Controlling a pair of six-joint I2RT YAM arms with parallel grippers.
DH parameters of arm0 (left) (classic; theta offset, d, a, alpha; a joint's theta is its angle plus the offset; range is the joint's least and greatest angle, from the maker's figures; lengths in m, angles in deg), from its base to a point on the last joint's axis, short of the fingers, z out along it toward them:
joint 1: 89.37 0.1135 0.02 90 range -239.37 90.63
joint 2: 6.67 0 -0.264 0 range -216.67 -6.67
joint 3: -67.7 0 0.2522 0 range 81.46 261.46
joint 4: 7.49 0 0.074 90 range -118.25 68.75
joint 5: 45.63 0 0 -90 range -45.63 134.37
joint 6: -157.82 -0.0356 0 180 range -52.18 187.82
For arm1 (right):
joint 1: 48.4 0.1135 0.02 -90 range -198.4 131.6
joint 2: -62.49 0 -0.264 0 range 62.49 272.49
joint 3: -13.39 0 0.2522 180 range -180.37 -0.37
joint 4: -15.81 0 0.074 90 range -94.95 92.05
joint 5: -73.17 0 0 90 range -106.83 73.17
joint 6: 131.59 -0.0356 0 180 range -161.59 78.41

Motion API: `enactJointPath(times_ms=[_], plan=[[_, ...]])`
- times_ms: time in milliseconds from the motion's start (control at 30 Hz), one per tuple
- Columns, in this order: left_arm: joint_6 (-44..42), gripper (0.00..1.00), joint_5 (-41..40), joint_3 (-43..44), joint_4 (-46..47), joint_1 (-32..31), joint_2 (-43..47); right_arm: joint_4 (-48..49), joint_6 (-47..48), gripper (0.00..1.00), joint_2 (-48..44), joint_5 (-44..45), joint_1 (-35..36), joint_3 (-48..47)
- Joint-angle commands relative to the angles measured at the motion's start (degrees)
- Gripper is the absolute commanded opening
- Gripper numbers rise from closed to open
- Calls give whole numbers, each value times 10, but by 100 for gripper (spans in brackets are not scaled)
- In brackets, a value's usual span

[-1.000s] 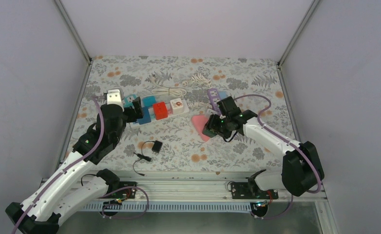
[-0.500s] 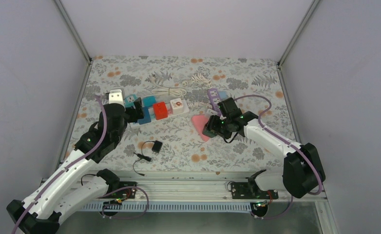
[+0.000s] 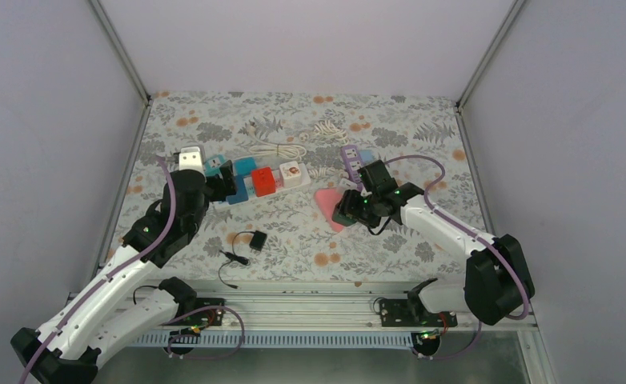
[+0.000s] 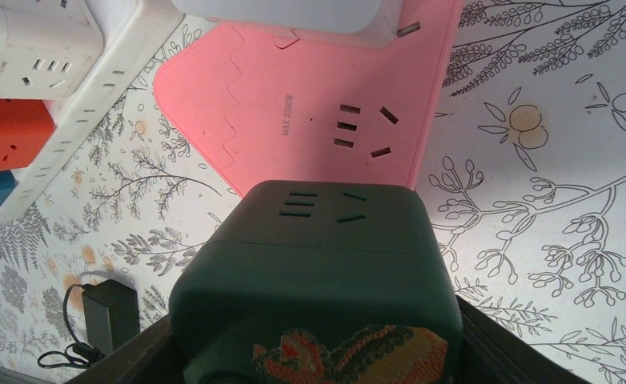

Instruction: Insert the plug

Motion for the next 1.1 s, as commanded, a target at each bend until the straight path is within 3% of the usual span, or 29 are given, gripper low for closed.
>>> enactJointPath(times_ms=[0,433,633,1067], plan=[[4,100,-10,0,-1,1,-1,-5,10,17,-4,-7,0,11],[4,100,-11,-1,0,1,-3,-67,-4,16,31,45,-3,-4],[4,100,-12,0,-1,1,-5,-87,-8,6,52,50,-3,-11],[4,100,-14,1,-1,1,-6,-96,-43,6,63,50,-2,-4]])
